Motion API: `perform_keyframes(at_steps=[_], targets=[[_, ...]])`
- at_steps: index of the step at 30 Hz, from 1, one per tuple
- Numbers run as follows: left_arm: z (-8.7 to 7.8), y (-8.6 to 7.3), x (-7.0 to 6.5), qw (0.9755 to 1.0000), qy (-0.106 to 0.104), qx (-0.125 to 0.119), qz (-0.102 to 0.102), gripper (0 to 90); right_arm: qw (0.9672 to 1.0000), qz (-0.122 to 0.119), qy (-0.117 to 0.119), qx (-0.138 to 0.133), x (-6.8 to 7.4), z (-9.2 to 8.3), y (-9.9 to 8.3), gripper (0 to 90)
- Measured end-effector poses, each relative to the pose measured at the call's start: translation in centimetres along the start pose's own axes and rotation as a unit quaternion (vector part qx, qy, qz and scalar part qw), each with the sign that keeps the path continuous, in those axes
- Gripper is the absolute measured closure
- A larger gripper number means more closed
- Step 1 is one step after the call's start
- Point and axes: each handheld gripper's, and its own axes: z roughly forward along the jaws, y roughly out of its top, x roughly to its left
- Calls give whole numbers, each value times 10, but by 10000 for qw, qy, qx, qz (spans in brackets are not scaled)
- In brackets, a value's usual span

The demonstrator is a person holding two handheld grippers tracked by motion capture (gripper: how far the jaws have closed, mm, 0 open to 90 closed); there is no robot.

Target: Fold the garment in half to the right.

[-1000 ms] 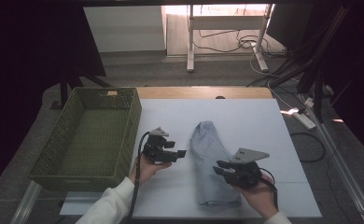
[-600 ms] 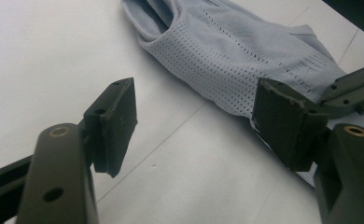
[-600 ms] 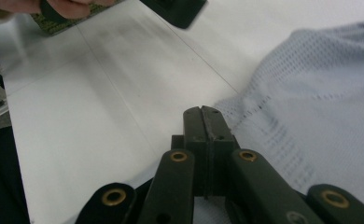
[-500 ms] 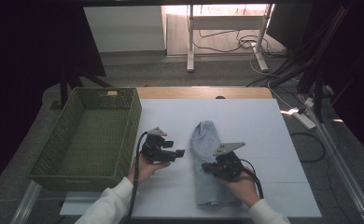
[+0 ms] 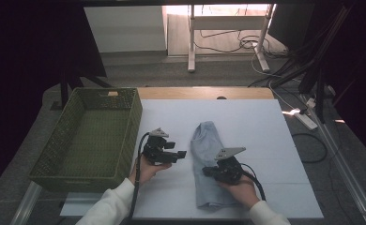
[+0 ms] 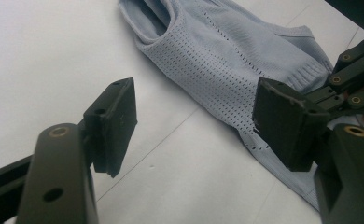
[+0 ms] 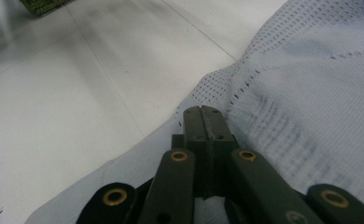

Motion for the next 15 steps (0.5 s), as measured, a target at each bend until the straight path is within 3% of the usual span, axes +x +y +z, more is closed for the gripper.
perform_keyframes(at_steps=[15], targets=[[0, 0, 0, 10000, 5, -16, -13, 313, 10000, -32, -30, -38, 1, -1, 0, 897]])
